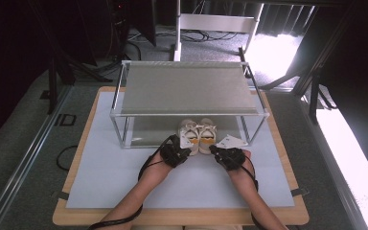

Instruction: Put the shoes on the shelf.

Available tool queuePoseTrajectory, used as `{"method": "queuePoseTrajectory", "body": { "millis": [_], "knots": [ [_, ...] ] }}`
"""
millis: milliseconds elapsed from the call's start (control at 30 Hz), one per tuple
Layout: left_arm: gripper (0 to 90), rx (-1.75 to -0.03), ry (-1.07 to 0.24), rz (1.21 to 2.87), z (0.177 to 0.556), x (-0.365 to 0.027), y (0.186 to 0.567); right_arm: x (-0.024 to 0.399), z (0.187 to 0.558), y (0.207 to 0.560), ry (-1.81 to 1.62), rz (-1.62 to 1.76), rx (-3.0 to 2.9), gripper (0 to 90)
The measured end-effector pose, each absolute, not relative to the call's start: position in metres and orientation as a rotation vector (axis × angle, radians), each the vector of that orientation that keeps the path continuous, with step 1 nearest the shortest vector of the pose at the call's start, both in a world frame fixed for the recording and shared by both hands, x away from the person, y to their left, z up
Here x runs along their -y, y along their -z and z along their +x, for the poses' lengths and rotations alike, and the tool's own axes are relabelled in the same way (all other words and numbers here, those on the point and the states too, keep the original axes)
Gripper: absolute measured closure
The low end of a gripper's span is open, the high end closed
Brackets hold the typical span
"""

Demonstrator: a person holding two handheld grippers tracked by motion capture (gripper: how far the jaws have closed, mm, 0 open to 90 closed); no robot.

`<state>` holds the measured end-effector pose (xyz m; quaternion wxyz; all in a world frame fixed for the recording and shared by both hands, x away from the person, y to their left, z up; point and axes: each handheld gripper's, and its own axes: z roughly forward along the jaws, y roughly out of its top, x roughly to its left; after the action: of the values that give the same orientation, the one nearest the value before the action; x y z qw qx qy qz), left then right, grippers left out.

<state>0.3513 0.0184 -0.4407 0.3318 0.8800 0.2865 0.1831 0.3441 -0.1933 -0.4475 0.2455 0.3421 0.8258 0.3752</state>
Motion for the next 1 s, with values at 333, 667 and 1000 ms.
{"method": "queuePoseTrajectory", "body": {
  "millis": [333, 667, 1000],
  "knots": [
    [87.7, -0.694, -0.497, 2.307, 0.370, -0.019, 0.444, 0.192, 0.363, 0.448, -1.028, 0.972, -2.251, 86.5],
    [87.6, -0.668, -0.555, 2.326, 0.387, -0.017, 0.447, 0.187, 0.379, 0.453, -1.021, 1.003, -2.221, 85.4],
    [82.1, -0.690, -0.517, 2.339, 0.401, -0.015, 0.451, 0.184, 0.393, 0.457, -1.007, 1.021, -2.221, 83.3]
  ]
}}
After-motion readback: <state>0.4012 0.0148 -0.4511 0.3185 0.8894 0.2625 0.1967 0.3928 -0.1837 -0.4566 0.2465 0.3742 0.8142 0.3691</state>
